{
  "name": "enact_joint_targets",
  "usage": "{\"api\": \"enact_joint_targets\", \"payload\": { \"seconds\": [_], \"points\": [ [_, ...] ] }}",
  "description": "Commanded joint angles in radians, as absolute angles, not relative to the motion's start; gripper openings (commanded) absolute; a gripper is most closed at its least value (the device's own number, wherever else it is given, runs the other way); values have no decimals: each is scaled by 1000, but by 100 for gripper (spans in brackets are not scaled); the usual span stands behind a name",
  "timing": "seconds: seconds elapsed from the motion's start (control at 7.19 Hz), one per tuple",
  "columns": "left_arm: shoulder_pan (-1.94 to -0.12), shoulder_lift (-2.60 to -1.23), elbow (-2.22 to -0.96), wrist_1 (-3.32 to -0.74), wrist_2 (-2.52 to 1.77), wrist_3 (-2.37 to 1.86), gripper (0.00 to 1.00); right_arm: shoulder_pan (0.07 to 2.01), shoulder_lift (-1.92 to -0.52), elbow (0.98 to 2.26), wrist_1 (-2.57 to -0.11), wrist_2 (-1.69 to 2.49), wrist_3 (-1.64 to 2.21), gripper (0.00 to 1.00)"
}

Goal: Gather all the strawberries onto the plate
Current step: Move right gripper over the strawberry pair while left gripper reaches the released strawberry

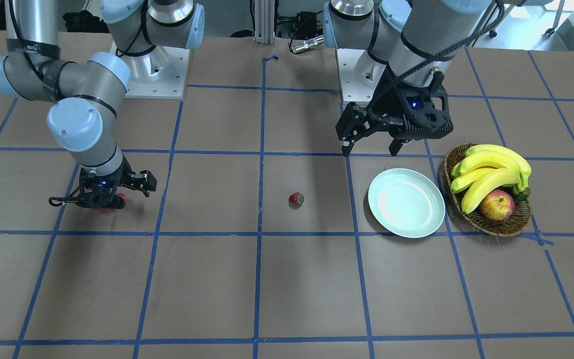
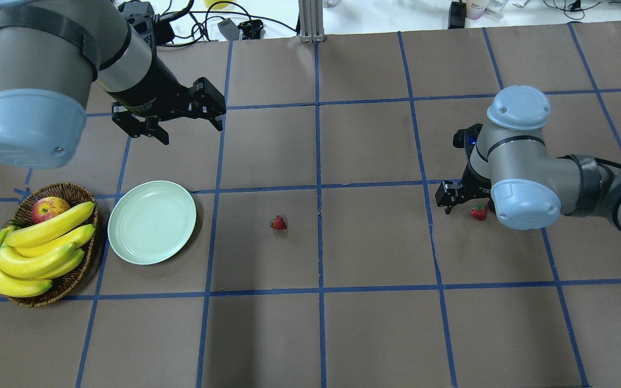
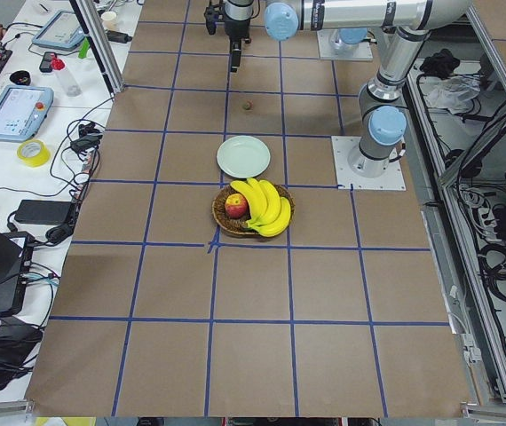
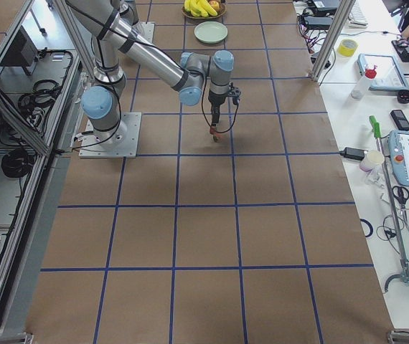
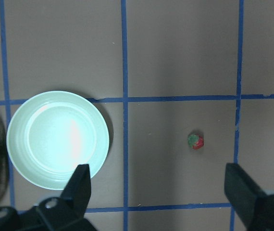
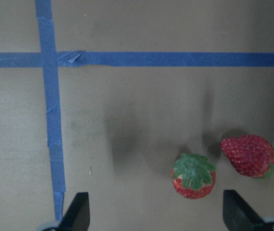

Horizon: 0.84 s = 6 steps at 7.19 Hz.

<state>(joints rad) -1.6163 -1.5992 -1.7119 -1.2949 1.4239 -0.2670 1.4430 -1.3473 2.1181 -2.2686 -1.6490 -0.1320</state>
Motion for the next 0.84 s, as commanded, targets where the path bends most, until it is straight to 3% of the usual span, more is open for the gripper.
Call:
{"api": "enact_joint_targets", "payload": {
  "seconds": [0.0,0.14,0.7],
  "points": [
    [-1672,-1673,-1776,-1179,1396,-500,100,1440,-1324,2134,-2296,-1651,-144,88],
    [-1705,-1708,-1805,-1093,1396,-749,100,1440,-1321,2132,-2299,-1655,-146,83],
    [-1802,-1842,-1842,-1023,1588,-1009,100,1440,-1307,2122,-2327,-1661,-161,82]
  ]
}}
